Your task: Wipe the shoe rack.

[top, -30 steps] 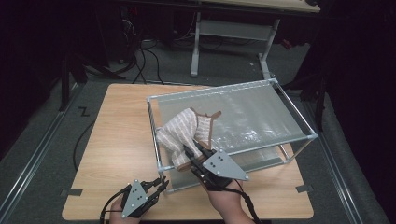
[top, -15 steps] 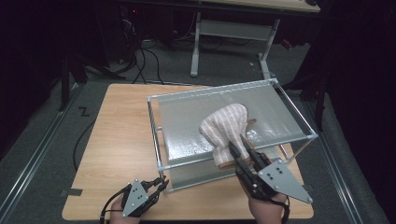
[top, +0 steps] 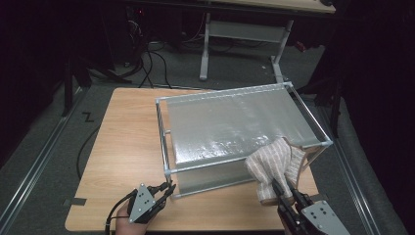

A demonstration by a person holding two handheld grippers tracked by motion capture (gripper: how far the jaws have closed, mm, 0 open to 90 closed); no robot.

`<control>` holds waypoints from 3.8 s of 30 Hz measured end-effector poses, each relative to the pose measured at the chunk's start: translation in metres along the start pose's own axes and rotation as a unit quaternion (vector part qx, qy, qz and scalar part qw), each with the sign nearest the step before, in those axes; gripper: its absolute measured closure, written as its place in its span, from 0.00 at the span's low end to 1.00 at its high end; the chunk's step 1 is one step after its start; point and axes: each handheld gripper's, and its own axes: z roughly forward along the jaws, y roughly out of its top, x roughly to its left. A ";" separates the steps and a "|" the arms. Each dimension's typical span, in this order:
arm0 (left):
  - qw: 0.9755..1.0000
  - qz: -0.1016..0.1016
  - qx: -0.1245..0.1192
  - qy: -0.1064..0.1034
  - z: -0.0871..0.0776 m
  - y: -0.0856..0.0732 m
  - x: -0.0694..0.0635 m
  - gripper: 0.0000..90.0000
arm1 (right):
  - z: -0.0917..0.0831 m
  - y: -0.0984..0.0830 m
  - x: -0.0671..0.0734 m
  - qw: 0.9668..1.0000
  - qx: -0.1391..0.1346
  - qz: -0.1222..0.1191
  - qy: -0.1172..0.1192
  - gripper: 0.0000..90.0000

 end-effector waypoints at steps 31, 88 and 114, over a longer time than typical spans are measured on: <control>0.994 -0.034 0.033 0.098 -0.037 -0.015 0.063 0.87 | 0.087 -0.068 0.008 0.990 0.131 -0.014 0.045 0.81; 0.990 -0.047 0.025 0.129 -0.057 -0.026 0.075 0.88 | 0.092 -0.086 -0.067 0.984 0.160 0.001 -0.079 0.82; 0.991 -0.042 0.028 0.126 -0.058 -0.025 0.076 0.87 | 0.094 -0.092 -0.064 0.981 0.176 0.013 -0.079 0.82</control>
